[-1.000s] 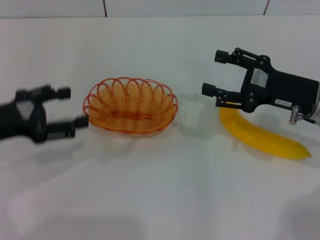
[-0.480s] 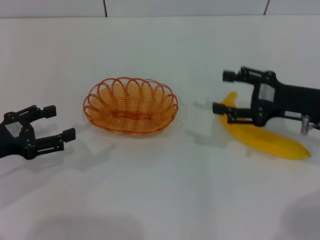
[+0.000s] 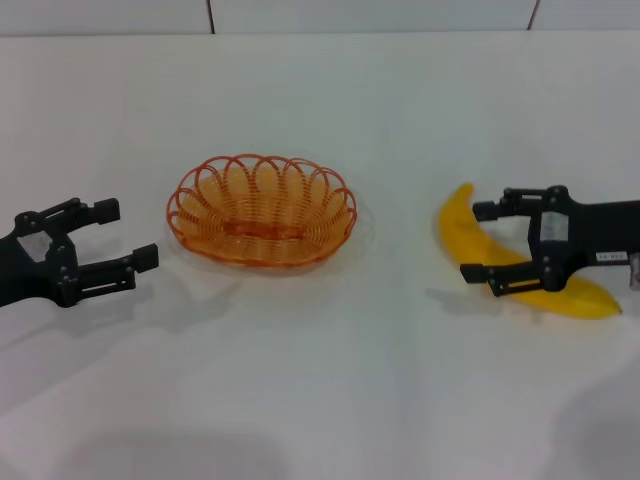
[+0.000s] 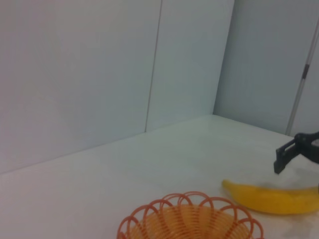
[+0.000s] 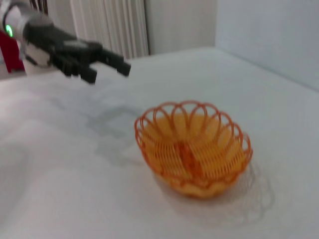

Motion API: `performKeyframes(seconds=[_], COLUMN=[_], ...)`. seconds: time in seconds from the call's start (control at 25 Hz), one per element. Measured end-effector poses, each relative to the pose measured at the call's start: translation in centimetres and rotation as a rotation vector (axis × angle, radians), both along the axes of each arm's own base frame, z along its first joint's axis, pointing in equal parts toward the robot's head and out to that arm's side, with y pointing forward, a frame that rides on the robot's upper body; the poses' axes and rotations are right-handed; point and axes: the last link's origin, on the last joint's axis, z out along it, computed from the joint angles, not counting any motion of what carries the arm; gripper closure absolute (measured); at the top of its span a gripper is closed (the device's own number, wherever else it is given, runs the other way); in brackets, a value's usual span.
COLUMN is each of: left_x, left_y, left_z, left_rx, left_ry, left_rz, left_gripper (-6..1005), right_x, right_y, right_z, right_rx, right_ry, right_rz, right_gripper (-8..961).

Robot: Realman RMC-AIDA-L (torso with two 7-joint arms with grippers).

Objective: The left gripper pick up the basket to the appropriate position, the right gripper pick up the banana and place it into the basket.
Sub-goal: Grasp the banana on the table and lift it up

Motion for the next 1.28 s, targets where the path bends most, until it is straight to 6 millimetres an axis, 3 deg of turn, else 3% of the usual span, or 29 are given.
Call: performKeyframes(seconds=[0.48,1.28], left_x=[0.5,0.8], left_y=[0.3,0.3], left_z=[-0.2,0.3], left_rx=[-0.016,-0.017], left_ry=[-0.011,-0.032], left_rz=[-0.013,-0.027], left_gripper=[109,110], right_x=[2.0,2.9], right_y=[0.7,0.4], right_z=[-0.2,-0.9], right_rx=[0.042,-0.009], right_ry=[-0.097,-0.147], right_rz=[-0.123,-0.220], right_gripper=[122,124])
